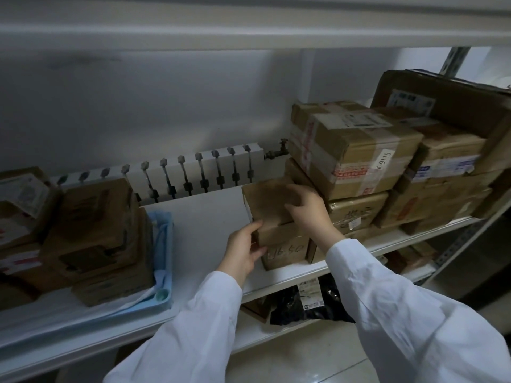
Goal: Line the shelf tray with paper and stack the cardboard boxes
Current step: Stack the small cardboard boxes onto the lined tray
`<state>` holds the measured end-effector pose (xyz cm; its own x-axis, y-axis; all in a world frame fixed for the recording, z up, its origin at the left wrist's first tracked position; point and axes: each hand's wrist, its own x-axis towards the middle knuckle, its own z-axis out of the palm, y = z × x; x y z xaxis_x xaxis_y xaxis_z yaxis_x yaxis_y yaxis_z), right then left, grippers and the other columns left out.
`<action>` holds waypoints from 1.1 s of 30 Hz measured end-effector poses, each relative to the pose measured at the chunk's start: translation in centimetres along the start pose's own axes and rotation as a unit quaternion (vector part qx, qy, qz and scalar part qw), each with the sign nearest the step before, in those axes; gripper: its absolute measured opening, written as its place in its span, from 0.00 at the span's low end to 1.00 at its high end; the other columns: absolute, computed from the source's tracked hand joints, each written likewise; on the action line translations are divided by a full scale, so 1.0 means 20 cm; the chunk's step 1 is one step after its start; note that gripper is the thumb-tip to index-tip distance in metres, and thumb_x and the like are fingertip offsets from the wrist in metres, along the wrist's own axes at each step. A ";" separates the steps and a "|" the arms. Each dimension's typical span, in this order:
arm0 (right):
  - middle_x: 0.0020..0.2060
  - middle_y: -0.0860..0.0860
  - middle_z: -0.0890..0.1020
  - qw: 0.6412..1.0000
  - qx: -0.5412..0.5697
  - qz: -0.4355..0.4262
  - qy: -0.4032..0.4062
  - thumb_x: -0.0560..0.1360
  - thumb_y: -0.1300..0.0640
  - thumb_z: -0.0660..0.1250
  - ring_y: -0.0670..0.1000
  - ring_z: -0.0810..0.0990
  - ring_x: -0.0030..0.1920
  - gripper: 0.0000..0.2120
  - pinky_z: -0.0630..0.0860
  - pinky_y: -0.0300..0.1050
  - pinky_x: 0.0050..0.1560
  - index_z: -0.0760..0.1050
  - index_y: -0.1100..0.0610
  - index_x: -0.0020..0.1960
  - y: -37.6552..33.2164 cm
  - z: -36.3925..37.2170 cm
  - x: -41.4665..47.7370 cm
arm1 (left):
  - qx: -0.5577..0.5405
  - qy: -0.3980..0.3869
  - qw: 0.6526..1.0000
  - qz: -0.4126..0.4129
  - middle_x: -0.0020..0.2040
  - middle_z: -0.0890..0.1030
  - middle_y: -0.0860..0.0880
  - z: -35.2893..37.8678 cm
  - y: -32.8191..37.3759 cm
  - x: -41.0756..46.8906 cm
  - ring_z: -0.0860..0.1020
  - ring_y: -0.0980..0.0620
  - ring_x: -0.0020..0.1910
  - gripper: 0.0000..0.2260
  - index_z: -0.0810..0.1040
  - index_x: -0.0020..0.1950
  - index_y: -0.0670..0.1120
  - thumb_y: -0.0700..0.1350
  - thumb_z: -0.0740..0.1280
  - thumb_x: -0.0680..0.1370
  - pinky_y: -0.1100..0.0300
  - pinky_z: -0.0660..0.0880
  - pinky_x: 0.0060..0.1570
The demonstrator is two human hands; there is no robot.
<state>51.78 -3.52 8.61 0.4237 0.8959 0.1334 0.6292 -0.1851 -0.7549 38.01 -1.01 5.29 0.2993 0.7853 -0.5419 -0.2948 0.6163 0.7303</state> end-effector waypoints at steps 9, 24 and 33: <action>0.68 0.56 0.72 0.939 0.316 0.112 -0.072 0.76 0.55 0.68 0.55 0.74 0.64 0.29 0.73 0.46 0.62 0.62 0.57 0.73 -0.04 0.04 0.02 | -0.076 -0.066 0.992 0.080 0.47 0.81 0.45 -0.19 0.06 -0.01 0.78 0.47 0.50 0.06 0.76 0.51 0.43 0.36 0.64 0.76 0.53 0.76 0.47; 0.62 0.50 0.78 0.911 0.357 0.080 -0.189 0.71 0.39 0.67 0.53 0.75 0.64 0.30 0.69 0.51 0.65 0.70 0.51 0.69 -0.19 0.15 0.01 | 0.297 0.172 0.839 0.422 0.56 0.67 0.49 -0.13 0.11 -0.13 0.70 0.53 0.55 0.24 0.70 0.57 0.45 0.43 0.77 0.66 0.68 0.69 0.49; 0.52 0.57 0.82 0.868 0.447 0.141 -0.164 0.71 0.56 0.72 0.56 0.82 0.52 0.24 0.79 0.47 0.49 0.72 0.62 0.64 -0.27 0.17 -0.01 | 0.435 0.115 0.754 0.478 0.67 0.65 0.48 -0.16 0.06 -0.14 0.62 0.48 0.67 0.29 0.72 0.65 0.51 0.56 0.72 0.66 0.53 0.64 0.66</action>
<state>46.02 -1.35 10.43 0.1781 0.9599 -0.2165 -0.2886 -0.1594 -0.9441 33.98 -2.25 6.26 0.1328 0.8974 0.4208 0.4611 -0.4318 0.7753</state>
